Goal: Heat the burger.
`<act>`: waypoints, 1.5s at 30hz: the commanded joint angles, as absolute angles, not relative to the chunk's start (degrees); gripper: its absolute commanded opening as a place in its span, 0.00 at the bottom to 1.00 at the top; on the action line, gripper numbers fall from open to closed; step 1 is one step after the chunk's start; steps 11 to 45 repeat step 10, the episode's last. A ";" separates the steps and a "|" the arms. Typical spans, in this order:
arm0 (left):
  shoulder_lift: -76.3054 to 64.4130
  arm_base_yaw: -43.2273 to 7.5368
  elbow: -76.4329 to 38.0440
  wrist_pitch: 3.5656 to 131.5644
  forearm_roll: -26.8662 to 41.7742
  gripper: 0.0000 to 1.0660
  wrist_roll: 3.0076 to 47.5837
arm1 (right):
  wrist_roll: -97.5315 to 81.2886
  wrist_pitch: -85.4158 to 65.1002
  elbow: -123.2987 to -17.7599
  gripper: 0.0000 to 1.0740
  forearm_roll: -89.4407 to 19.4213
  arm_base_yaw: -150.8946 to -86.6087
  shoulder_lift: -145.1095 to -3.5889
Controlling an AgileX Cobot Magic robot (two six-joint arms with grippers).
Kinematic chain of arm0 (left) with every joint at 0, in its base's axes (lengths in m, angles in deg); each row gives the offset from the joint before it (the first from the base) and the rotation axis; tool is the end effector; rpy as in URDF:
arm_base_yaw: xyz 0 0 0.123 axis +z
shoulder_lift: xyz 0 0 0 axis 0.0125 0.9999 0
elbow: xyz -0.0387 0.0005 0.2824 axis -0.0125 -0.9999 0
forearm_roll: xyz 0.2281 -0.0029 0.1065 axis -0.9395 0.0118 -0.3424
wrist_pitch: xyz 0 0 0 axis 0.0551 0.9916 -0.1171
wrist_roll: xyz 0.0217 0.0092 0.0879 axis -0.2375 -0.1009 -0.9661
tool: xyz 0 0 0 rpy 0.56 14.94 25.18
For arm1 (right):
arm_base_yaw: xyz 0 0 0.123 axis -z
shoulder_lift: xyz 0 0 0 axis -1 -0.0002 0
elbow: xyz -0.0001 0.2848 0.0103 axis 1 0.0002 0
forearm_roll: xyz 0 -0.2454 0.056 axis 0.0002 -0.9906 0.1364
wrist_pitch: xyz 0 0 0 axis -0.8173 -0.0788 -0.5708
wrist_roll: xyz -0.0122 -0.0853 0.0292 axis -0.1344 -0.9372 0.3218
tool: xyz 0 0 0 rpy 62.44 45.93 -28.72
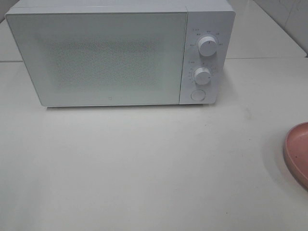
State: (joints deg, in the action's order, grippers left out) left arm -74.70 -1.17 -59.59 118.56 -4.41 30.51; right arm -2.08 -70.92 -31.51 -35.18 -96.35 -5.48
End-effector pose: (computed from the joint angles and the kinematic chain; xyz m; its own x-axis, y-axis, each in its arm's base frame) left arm -0.0092 -0.0036 0.2812 -0.4558 -0.0324 -0.8895 0.0491 0.9969 -0.0615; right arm -0.0032 -0.0005 0.2820 -0.3996 -0.0186 -0.9165 -0.1005 0.9947 0.0237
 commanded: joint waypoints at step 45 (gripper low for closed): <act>-75.96 -1.06 -59.76 117.81 -4.35 0.92 30.39 | -2.42 -70.46 -31.40 0.70 -35.18 -96.06 -4.16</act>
